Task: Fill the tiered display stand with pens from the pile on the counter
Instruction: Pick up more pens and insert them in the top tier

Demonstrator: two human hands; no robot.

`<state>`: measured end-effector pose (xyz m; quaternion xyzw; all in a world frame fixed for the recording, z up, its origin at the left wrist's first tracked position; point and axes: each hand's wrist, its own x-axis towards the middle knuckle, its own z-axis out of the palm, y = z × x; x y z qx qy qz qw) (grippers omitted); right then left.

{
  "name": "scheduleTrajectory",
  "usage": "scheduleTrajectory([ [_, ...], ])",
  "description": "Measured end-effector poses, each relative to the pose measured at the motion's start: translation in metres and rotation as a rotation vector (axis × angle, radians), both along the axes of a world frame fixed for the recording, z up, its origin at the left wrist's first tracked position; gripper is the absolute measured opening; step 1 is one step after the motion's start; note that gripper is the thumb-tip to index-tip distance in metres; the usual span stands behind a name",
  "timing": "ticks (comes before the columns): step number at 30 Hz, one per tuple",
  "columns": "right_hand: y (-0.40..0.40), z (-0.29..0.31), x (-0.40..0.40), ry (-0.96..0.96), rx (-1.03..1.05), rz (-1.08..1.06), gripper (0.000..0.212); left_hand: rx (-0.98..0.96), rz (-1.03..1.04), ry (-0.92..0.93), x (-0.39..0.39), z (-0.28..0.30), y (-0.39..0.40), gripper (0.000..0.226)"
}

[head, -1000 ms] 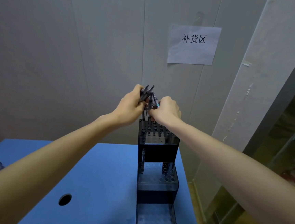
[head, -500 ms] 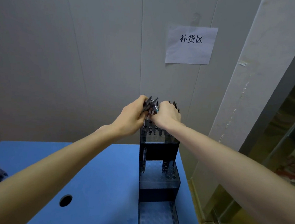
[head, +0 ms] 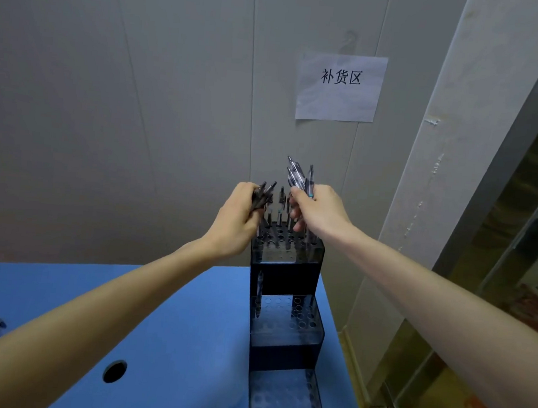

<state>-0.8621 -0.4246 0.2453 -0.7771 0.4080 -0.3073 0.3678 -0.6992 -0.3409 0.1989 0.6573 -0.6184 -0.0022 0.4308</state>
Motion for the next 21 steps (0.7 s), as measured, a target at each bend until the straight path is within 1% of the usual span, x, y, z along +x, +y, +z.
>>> scheduleTrajectory([
  [3,0.000,0.003,-0.001,-0.113,-0.008,-0.004,0.034,-0.084,0.064,0.059,0.000,-0.001,0.000,0.016],
  [5,-0.001,0.009,-0.002,-0.129,-0.044,0.018,0.027,-0.153,0.118,0.116,0.001,0.003,0.000,0.013],
  [7,-0.002,0.013,-0.001,-0.129,-0.063,0.047,0.021,-0.184,0.169,0.183,0.003,0.009,0.001,0.007],
  [8,-0.004,0.014,0.000,-0.124,-0.067,0.057,0.022,-0.176,0.187,0.243,0.004,0.013,0.002,0.003],
  [9,-0.005,0.015,0.001,-0.119,-0.059,0.065,0.023,-0.151,0.197,0.322,0.006,0.015,0.001,0.005],
  [12,-0.008,0.016,0.003,-0.138,0.070,0.104,0.025,-0.080,0.191,0.545,0.011,0.020,-0.003,0.014],
  [15,-0.008,0.017,0.004,-0.104,0.154,0.177,0.028,-0.080,0.105,0.692,0.015,0.023,-0.004,0.016],
  [18,-0.009,0.018,0.005,-0.053,0.101,0.184,0.031,-0.054,0.072,0.663,0.020,0.023,-0.003,0.013],
  [21,-0.010,0.018,0.008,-0.043,0.038,0.122,0.035,-0.017,0.125,0.638,0.025,0.020,-0.005,0.014],
])
